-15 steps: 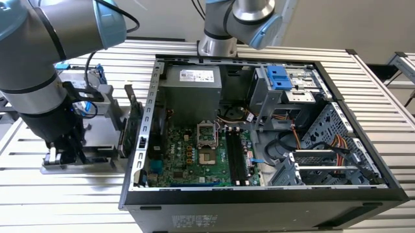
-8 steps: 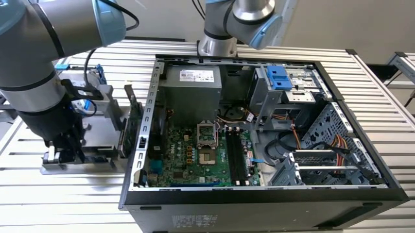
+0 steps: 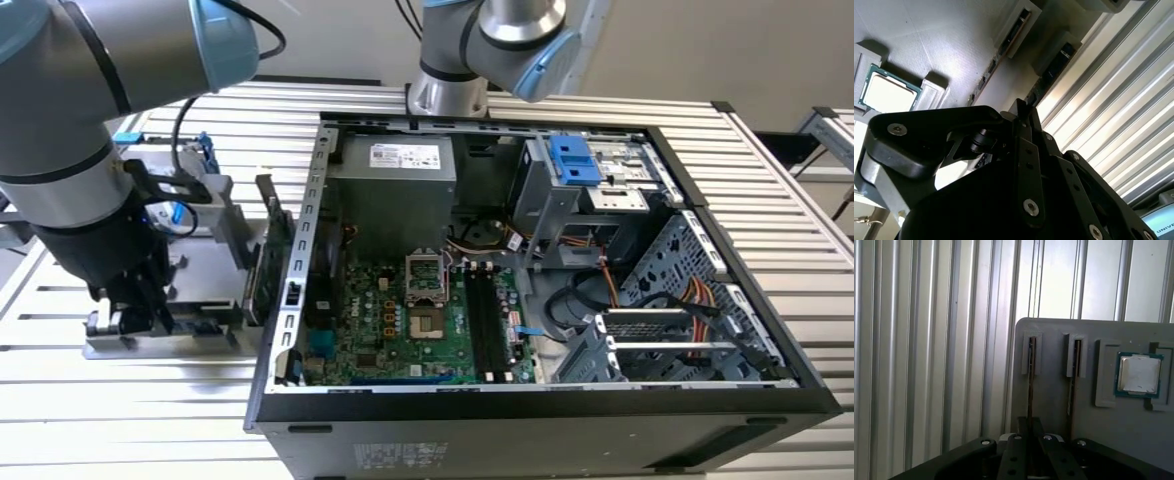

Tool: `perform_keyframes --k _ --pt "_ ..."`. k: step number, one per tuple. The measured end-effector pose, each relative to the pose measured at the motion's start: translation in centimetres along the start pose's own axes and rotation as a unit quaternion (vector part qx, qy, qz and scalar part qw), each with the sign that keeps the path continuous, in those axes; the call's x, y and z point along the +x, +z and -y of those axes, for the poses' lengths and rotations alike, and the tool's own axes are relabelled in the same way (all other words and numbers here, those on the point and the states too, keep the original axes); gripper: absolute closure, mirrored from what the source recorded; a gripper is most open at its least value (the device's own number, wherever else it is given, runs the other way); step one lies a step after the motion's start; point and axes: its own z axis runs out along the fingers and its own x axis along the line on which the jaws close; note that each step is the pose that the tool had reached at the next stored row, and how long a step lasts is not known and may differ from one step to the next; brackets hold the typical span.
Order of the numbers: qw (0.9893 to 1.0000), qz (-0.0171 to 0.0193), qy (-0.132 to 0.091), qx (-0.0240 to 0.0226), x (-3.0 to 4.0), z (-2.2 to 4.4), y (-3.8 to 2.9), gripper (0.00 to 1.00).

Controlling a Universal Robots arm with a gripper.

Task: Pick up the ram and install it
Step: 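Pick up the ram and move it above insertion slot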

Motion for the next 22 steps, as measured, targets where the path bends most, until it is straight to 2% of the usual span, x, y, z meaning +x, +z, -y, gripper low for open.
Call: perform_keyframes --k 2,6,9,22 --pt "1.0 0.0016 0.0 0.0001 0.02 0.0 -0.11 1.0" --pt "1.0 0.0072 0.0 0.0004 0.04 0.0 -0.44 1.0" --pt "1.0 0.0091 0.0 0.0005 0.08 0.0 -0.83 1.0" --pt "0.9999 0.0105 0.002 0.0005 0.28 -0.01 -3.01 1.0"
